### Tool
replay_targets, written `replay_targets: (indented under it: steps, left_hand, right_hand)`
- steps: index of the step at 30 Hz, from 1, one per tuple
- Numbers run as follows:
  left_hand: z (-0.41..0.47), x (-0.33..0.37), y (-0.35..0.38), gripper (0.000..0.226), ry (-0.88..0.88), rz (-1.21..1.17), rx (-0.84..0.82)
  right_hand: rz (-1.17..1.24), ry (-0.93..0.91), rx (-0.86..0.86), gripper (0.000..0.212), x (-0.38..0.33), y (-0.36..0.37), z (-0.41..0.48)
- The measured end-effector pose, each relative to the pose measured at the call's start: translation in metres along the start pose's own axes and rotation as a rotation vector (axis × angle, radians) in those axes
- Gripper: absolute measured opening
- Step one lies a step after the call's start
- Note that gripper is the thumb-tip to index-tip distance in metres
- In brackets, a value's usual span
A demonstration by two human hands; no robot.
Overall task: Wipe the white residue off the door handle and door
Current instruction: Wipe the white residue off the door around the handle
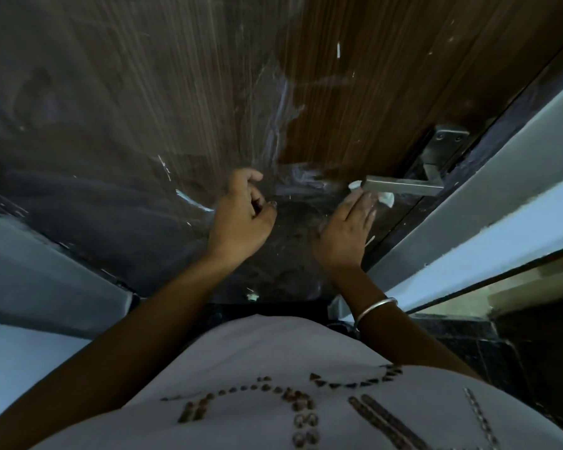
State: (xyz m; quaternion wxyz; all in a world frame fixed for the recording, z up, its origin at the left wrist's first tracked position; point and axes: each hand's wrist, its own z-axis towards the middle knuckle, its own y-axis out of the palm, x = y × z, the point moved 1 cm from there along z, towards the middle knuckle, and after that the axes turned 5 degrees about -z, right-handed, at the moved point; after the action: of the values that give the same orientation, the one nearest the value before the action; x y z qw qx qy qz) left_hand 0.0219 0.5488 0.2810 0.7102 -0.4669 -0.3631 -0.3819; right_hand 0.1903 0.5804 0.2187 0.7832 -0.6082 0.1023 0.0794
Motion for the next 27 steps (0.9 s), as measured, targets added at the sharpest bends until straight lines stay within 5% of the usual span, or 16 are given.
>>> replay_targets:
  steps: [11, 20, 27]
  left_hand:
    - [0.0, 0.002, 0.014, 0.042, -0.011, -0.012, -0.074]
    - [0.004, -0.001, 0.02, 0.045, 0.017, -0.014, -0.088]
    - [0.008, 0.003, 0.034, 0.044, 0.023, -0.044, -0.131]
  right_hand:
    - [-0.272, -0.551, 0.158, 0.076, -0.04, -0.004, 0.006]
    - [-0.15, -0.084, 0.068, 0.082, 0.033, -0.011, 0.009]
    - [-0.026, -0.141, 0.133, 0.077, 0.046, -0.015, 0.008]
